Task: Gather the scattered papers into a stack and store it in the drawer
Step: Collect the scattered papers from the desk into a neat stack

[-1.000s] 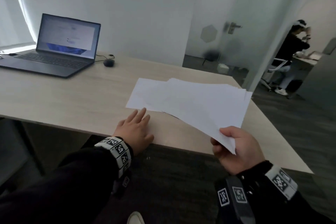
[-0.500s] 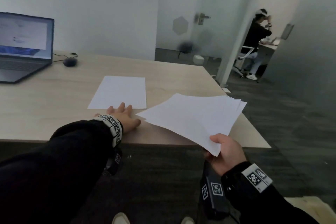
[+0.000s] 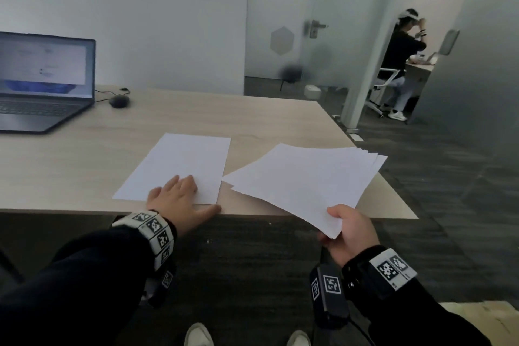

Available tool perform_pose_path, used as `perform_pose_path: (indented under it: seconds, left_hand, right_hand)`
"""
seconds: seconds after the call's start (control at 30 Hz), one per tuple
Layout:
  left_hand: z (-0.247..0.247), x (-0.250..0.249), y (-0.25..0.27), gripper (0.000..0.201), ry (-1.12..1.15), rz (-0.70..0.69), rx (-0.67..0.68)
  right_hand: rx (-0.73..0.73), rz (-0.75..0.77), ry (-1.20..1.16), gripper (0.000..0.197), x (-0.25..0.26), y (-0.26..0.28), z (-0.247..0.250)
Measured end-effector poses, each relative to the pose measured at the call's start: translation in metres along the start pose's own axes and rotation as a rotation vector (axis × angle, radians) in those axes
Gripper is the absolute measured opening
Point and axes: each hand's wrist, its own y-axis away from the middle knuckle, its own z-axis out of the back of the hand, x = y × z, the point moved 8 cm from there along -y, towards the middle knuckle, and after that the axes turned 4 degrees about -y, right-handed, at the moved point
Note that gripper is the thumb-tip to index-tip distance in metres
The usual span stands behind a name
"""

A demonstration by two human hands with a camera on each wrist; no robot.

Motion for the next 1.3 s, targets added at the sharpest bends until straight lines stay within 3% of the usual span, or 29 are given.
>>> perform_pose_path:
  seconds: [0.1, 0.27, 0.4, 0.5, 0.57, 0.7, 0.83, 0.97, 1.07, 1.2, 1.3]
  left_hand:
    - [0.004, 0.001, 0.026, 0.091, -0.053, -0.059, -0.023]
    - [0.016, 0.023, 0.043, 0.038, 0.014, -0.007, -0.137]
    - [0.026, 0.032, 0.047, 0.034, 0.342, 0.076, -0.277]
    - [0.038, -0.014, 0.06, 0.035, 0.351, -0.109, -0.343]
    - [0.032, -0.055, 0.069, 0.036, 0.292, -0.247, -0.242]
    - [0.012, -0.11, 0.083, 0.045, 0.194, -0.383, -0.015]
    - [-0.005, -0.13, 0.099, 0.046, 0.098, -0.444, 0.057]
    - [-0.01, -0.134, 0.107, 0.086, 0.072, -0.523, 0.13]
    - [0.002, -0.113, 0.095, 0.096, 0.243, -0.4, 0.093]
    - [0.008, -0.051, 0.062, 0.052, 0.323, -0.046, -0.039]
    - [-0.003, -0.025, 0.048, 0.05, 0.384, 0.033, 0.033]
  right_hand:
    - [-0.007, -0.027, 0.004, 0.014, -0.004, 0.006, 0.008]
    - [-0.023, -0.016, 0.023, 0.021, -0.008, 0.014, 0.021]
    - [0.037, -0.019, 0.043, 0.036, -0.015, 0.02, 0.022]
    - [0.102, -0.048, 0.096, 0.036, -0.023, 0.028, 0.012]
    - [0.132, -0.079, 0.138, 0.034, -0.03, 0.033, 0.005]
    - [0.139, -0.162, 0.096, 0.025, -0.04, 0.039, -0.003]
    - [0.239, -0.27, -0.007, 0.05, -0.05, 0.039, -0.009]
    - [0.276, -0.259, 0.045, 0.037, -0.055, 0.032, -0.009]
    - [0.299, -0.13, 0.203, 0.03, -0.049, 0.028, -0.012]
    - [0.342, -0.053, 0.323, 0.035, -0.043, 0.024, -0.016]
    - [0.355, -0.031, 0.313, 0.036, -0.034, 0.019, -0.018]
